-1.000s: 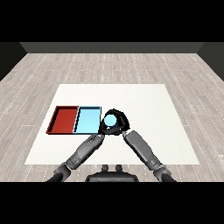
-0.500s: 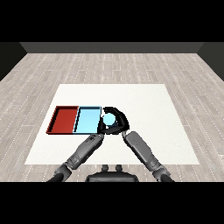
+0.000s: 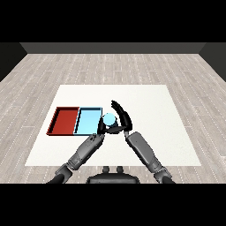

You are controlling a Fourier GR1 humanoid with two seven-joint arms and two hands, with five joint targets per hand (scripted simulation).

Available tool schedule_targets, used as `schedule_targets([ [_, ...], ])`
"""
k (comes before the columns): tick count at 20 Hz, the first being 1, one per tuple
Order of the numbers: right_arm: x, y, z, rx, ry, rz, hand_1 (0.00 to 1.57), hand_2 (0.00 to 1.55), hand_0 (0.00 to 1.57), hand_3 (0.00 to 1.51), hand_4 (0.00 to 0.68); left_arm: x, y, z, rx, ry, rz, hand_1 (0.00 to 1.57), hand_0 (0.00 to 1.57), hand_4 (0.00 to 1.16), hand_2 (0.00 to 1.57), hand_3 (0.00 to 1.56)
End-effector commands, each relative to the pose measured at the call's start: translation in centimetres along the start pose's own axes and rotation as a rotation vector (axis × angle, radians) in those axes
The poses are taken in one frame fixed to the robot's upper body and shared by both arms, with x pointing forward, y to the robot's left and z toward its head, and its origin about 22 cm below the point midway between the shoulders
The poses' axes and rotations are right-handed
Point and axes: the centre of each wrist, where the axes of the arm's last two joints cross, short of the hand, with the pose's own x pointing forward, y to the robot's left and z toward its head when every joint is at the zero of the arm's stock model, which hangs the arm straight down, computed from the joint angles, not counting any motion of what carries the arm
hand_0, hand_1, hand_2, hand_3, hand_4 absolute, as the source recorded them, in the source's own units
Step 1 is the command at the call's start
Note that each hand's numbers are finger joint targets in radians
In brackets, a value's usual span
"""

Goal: Pick the blue can and put it in the blue box

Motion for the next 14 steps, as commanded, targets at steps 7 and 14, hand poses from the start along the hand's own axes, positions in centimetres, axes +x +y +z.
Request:
schedule_targets([
  [7,2.7,-3.5,1.7,-0.002,-0.073,-0.127,0.0,0.0,0.0,0.0,0.0,-0.5,3.0,-1.3,0.053,-0.022,-0.077,1.57,1.57,1.14,1.57,1.47],
  [14,4.6,-10.3,6.5,-0.106,-0.16,-0.045,0.0,0.0,0.0,0.0,0.0,-1.9,11.2,-1.9,0.173,0.016,-0.219,1.57,1.57,1.15,1.56,1.48],
])
